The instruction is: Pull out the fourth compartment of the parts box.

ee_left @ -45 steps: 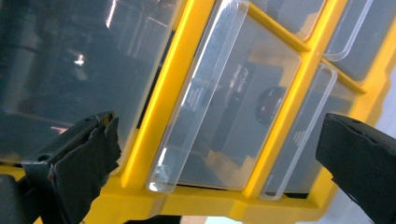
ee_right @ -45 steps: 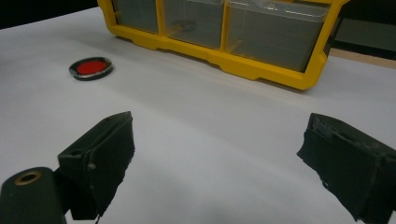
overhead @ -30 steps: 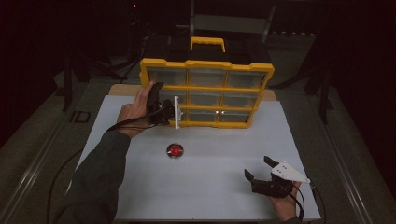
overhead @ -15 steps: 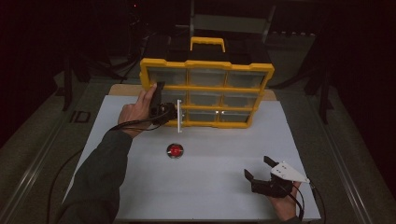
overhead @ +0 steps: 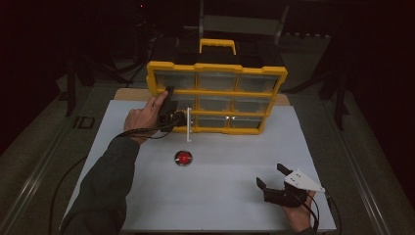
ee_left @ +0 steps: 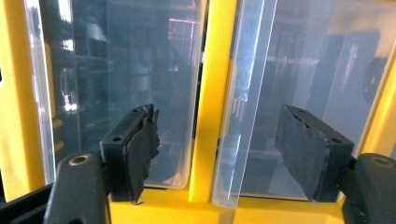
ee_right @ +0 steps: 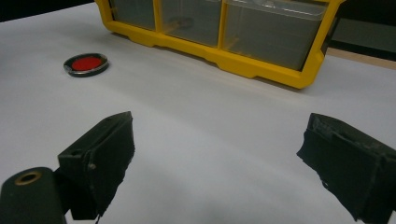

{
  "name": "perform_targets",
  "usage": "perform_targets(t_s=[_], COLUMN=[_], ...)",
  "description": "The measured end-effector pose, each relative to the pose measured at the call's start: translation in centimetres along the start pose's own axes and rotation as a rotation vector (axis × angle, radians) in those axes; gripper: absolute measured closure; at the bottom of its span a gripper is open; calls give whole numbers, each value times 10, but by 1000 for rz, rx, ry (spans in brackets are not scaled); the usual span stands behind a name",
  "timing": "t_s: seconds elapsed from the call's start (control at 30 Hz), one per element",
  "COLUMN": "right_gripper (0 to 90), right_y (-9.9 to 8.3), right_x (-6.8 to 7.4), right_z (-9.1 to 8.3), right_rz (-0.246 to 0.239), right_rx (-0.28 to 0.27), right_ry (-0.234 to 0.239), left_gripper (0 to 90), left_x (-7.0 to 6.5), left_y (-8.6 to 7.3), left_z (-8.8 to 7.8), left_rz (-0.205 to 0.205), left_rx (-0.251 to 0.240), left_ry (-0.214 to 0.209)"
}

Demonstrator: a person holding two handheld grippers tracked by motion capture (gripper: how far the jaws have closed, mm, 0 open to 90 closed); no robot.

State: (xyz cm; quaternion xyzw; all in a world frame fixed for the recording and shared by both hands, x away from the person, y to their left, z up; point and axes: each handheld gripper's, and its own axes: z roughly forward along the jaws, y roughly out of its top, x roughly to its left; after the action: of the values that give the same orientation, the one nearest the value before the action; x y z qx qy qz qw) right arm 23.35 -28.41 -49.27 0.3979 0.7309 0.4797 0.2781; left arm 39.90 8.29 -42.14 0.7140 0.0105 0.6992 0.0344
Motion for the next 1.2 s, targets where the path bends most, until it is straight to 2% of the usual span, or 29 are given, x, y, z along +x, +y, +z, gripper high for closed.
perform_targets(t_s=[0.2,0.27,0.5,0.6,0.77,0.9,0.97,1.2], right_gripper=[88,87,88,87,87,87,87,87], right_y=[0,0,0,0,1,0,0,0], right_x=[0,0,0,0,-1,-1,-1,-1], right_z=[0,0,-1,-1,-2,-2,-2,-2], right_rz=[0,1,7,9,9,12,13,12], right_rx=[1,0,-4,-4,-8,-9,-11,-8], right_ry=[0,-1,0,1,0,-3,-2,-2], left_gripper=[373,387,440,451,482,505,519,606], left_x=[-2,-3,-5,-9,-12,-17,-17,-13], left_y=[-2,-2,-4,-3,-3,-3,-3,-5], left_z=[1,0,-1,-1,-2,-7,-9,-11], left_rz=[15,31,46,71,81,110,104,67], left_rx=[19,20,33,34,31,17,14,22], left_ry=[21,43,90,116,137,169,163,94])
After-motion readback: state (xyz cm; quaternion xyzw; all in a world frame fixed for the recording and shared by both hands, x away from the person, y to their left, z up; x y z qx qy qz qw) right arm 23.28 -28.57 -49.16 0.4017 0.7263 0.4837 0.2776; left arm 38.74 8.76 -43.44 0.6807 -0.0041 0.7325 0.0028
